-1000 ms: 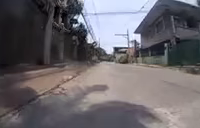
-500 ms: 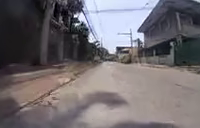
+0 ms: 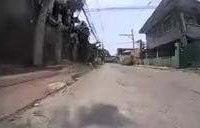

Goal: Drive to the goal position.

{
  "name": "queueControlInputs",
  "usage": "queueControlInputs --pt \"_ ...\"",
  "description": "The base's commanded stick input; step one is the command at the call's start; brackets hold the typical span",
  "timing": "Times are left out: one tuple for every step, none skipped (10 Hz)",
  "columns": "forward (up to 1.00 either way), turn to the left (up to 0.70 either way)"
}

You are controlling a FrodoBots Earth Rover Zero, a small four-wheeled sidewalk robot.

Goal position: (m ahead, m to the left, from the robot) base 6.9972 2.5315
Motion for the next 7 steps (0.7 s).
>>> queueControlInputs --pt "1.0 0.0" --pt "1.0 0.0" --pt "1.0 0.0" --pt "1.0 0.0" --pt "1.0 0.0" --pt "1.0 0.0" --pt "1.0 0.0"
